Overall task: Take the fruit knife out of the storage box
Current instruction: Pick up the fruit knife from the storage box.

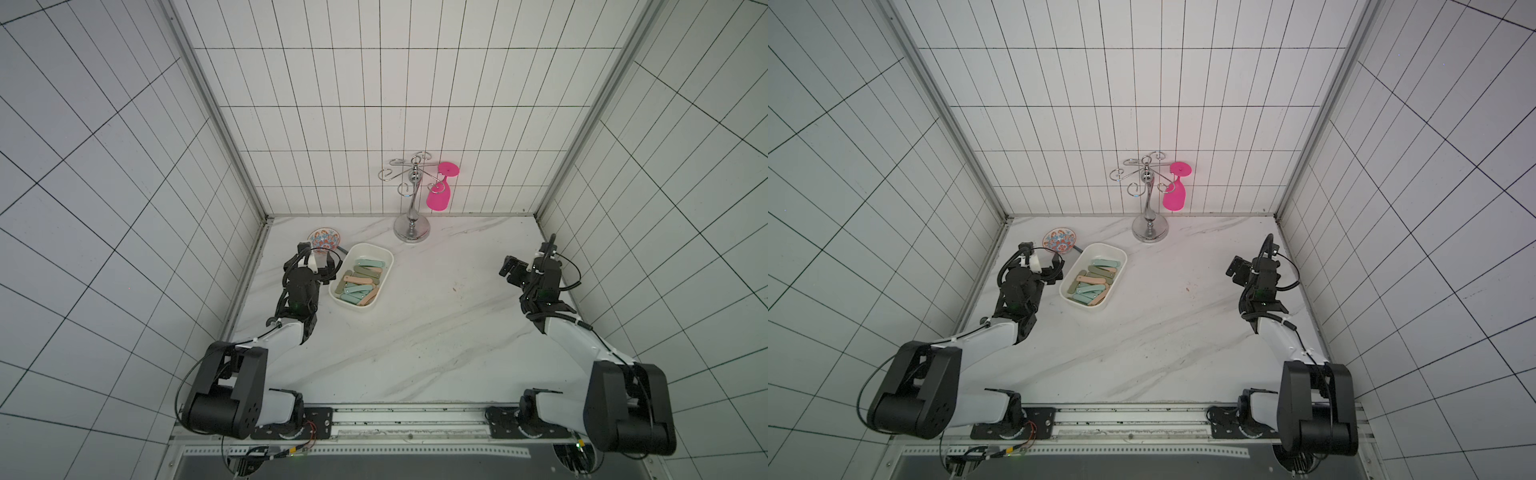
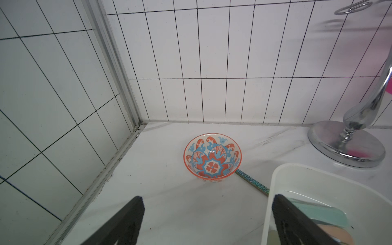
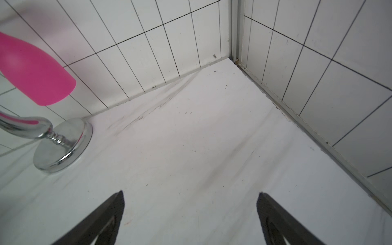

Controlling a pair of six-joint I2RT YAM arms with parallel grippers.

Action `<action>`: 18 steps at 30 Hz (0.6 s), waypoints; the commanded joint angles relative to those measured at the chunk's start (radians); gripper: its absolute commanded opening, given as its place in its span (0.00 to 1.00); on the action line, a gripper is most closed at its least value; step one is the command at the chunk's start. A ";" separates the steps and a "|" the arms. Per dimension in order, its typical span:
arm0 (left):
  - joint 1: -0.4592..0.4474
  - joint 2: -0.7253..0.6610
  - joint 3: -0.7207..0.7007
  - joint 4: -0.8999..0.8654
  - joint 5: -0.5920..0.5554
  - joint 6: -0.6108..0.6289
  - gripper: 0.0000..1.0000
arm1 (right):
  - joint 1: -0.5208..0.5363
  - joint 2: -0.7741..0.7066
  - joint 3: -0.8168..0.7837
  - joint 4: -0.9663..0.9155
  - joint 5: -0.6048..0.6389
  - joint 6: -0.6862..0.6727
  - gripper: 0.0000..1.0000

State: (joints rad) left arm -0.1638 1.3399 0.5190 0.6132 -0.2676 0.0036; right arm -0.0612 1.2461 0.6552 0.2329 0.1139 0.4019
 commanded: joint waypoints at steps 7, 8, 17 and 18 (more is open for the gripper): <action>-0.121 -0.091 0.216 -0.455 -0.035 -0.112 0.98 | 0.002 0.141 0.252 -0.460 -0.283 0.216 0.99; -0.139 -0.094 0.252 -0.508 -0.028 -0.136 0.98 | 0.023 0.161 0.287 -0.508 -0.269 0.200 0.99; -0.242 -0.043 0.442 -0.789 0.011 -0.540 0.98 | 0.188 0.263 0.502 -0.757 -0.206 0.063 0.99; -0.248 -0.022 0.466 -0.821 0.026 -0.590 0.98 | 0.203 0.271 0.520 -0.771 -0.197 0.051 0.99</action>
State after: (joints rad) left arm -0.4007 1.2678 0.9306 -0.0422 -0.2741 -0.3737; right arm 0.1040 1.4963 1.0969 -0.4103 -0.1177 0.5110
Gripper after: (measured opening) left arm 0.978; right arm 0.986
